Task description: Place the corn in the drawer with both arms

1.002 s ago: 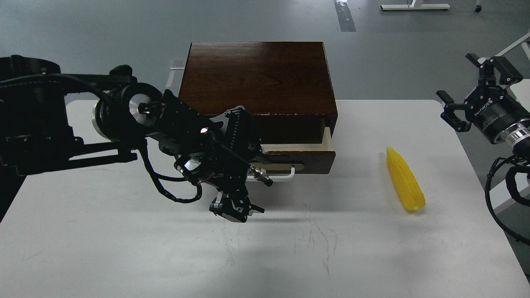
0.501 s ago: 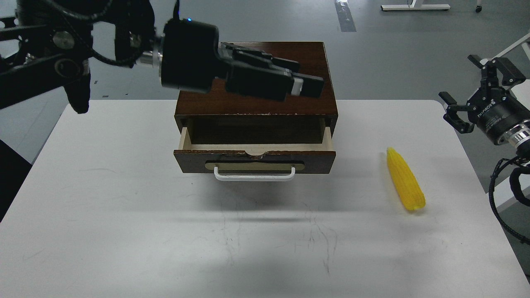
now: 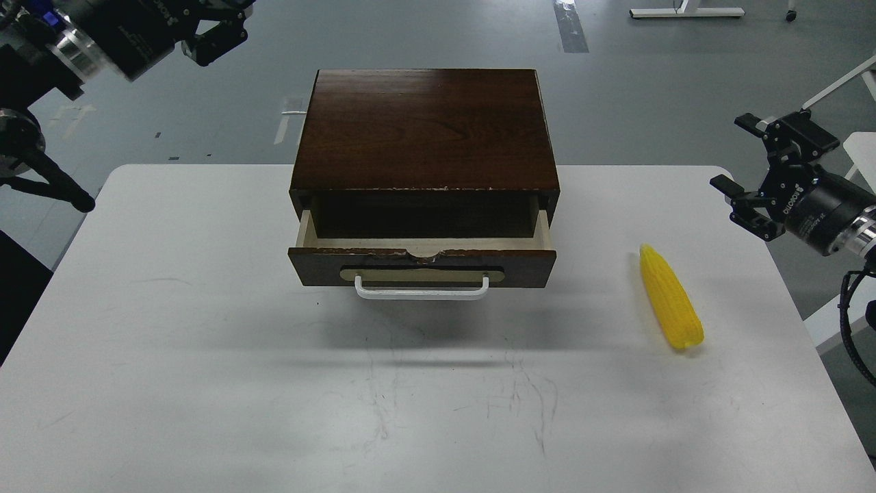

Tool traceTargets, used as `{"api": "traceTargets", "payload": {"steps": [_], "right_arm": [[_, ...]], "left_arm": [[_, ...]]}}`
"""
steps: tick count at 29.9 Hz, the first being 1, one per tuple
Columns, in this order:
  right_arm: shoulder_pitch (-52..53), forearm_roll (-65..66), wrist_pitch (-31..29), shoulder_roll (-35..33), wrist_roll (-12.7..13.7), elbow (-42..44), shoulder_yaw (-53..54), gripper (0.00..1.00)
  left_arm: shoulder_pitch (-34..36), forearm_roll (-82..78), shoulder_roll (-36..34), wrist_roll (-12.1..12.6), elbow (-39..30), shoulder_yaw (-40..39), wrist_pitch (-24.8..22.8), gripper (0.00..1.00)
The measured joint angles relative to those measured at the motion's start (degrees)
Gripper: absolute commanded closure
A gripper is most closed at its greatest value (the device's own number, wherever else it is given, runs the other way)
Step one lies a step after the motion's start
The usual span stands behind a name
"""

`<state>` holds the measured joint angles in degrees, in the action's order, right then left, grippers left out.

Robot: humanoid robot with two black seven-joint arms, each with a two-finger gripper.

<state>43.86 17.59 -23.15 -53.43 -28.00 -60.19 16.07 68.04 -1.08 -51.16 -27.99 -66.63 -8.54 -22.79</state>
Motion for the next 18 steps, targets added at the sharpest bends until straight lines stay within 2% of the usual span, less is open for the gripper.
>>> {"api": "traceTargets", "payload": {"steps": [6,15,18], "right_arm": [[0.1,11.7,-0.1,-3.1,0.0,-0.8,-0.2,0.0],[0.8,36.1,-0.1,-7.1,0.0,-1.1,-2.9,0.0],[1.0,42.4,0.1,-7.5,0.0,-0.8,-4.6,0.0]], "left_arm": [[-6.9,5.2,-0.4,0.1,1.8,-0.3,-1.8,0.02],[-16.2,7.6,2.9,4.8,5.7,-8.6,-5.1,0.02],[-17.6,7.6,3.4,5.3,5.8,-9.5,-5.2,0.02]]}}
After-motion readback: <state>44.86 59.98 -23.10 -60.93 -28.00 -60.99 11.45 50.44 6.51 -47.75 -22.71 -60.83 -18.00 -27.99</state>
